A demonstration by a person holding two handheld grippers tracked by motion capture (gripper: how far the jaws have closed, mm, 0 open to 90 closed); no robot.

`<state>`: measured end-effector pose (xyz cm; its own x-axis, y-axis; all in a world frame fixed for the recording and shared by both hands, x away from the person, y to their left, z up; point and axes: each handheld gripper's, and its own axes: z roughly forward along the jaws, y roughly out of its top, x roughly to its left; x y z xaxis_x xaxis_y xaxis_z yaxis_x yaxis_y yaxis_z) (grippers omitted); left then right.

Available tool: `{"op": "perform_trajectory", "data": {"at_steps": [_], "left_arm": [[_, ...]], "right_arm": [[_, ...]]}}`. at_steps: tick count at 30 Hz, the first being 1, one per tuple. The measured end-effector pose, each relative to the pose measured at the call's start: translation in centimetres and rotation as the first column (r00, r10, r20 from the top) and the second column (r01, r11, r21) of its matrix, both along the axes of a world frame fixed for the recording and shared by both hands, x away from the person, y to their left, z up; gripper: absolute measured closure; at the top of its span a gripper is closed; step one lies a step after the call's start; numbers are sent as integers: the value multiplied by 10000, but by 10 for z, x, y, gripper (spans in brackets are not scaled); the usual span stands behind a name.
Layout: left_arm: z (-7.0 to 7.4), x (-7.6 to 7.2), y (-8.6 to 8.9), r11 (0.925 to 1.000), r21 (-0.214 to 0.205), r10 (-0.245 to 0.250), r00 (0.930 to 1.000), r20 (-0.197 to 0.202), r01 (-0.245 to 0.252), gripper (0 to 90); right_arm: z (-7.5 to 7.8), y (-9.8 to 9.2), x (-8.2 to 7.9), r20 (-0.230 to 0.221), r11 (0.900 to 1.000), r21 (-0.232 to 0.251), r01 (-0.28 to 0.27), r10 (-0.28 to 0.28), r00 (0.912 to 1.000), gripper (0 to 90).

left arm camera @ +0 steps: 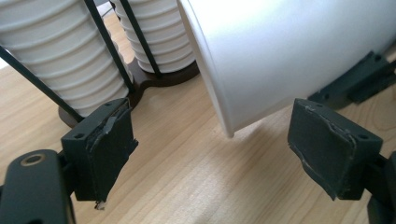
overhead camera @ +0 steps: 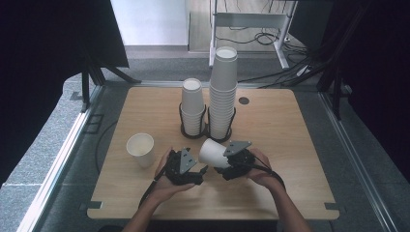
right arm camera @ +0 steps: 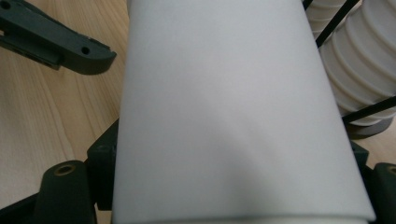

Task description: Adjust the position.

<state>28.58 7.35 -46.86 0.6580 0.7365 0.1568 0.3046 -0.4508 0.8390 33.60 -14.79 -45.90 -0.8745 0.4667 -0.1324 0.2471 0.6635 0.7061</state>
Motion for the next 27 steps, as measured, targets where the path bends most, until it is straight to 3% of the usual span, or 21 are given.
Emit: {"op": "perform_trajectory", "data": {"at_steps": [2,9,13,17,20,27], "left_arm": [[-2,-1,1,10000,82,42,10000,4,-42,149],[-5,-1,7,9995,-272,179,9994,-304,-187,149],[-5,-1,11,9978,-634,182,9990,-402,-207,149],[-3,-2,12,9952,-943,199,9986,-499,-246,149],[-2,-3,11,9942,-1056,143,9987,-483,-193,150],[-3,-3,13,9902,-1390,22,9979,-645,-111,150]], "right_arm": [[-3,0,-3,-30,9997,235,112,-111,9999,221],[-14,-2,-11,249,9909,1163,673,-706,9972,221],[-18,-3,-16,304,9814,1713,871,-936,9951,221],[-22,-5,-22,316,9631,2438,1137,-1251,9916,221],[-25,-4,-25,452,9661,2254,1257,-1392,9892,220],[-28,-6,-31,543,9545,2661,1345,-1542,9865,220]]}}
